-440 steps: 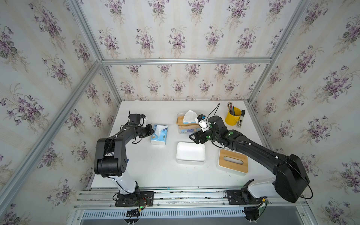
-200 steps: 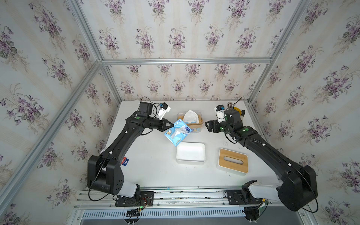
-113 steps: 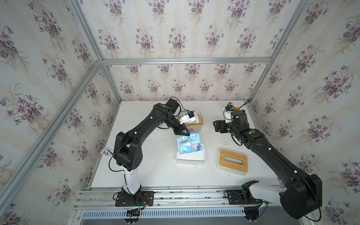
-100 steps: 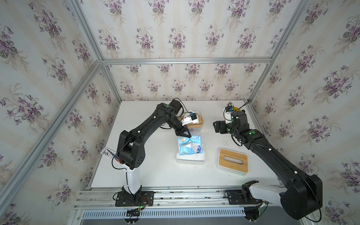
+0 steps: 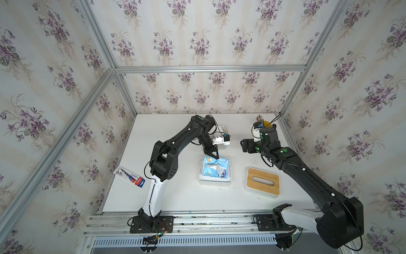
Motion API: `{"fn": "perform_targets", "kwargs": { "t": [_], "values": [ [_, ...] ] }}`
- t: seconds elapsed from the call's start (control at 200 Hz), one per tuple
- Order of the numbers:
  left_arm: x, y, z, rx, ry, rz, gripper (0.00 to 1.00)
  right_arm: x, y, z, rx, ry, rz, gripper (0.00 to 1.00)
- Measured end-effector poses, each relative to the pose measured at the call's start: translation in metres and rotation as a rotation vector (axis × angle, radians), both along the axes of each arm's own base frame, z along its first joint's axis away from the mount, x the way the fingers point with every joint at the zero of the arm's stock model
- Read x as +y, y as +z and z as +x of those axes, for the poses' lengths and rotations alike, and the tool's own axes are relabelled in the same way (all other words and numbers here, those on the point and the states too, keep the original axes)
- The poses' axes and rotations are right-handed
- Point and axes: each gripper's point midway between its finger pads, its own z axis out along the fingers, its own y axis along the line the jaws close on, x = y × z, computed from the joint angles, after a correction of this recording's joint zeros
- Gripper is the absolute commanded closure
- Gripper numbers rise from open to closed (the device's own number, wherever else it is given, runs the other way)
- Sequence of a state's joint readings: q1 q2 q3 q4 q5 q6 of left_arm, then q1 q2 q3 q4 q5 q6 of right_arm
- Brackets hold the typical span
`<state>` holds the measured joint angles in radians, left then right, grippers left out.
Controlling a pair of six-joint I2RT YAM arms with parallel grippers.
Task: Put the tissue paper into the tissue box
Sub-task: Place the paper towel in the tissue box.
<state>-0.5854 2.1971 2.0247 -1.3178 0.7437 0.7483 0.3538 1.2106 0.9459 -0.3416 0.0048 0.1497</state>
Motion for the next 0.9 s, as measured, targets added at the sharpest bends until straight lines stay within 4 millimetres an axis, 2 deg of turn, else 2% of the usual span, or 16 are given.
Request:
{"fn": "perform_targets", "kwargs": {
  "t": [0.09, 0.32, 0.475, 0.58, 0.729, 0.899],
  "values": [
    [-0.001, -0.007, -0.006, 0.016, -0.002, 0.022, 1.0, 0.0, -0.001, 0.0, 0.003, 0.002, 0.001, 0.11],
    [0.002, -0.033, -0.008, 0.046, 0.053, 0.073, 0.91, 0.001, -0.003, 0.0, 0.01, 0.004, -0.003, 0.11],
    [-0.002, -0.037, -0.003, 0.034, 0.082, 0.075, 0.79, 0.003, -0.005, -0.001, 0.019, 0.014, 0.005, 0.12],
    [-0.004, -0.037, 0.001, 0.024, 0.099, 0.073, 0.72, 0.005, -0.017, -0.006, 0.051, 0.021, 0.021, 0.13],
    [-0.005, -0.03, 0.005, 0.009, 0.123, 0.066, 0.65, 0.007, -0.041, -0.018, 0.13, 0.014, 0.055, 0.14],
    [-0.005, -0.004, 0.006, -0.038, 0.147, 0.033, 0.55, 0.003, -0.059, -0.035, 0.199, -0.016, 0.074, 0.14]
  ]
}}
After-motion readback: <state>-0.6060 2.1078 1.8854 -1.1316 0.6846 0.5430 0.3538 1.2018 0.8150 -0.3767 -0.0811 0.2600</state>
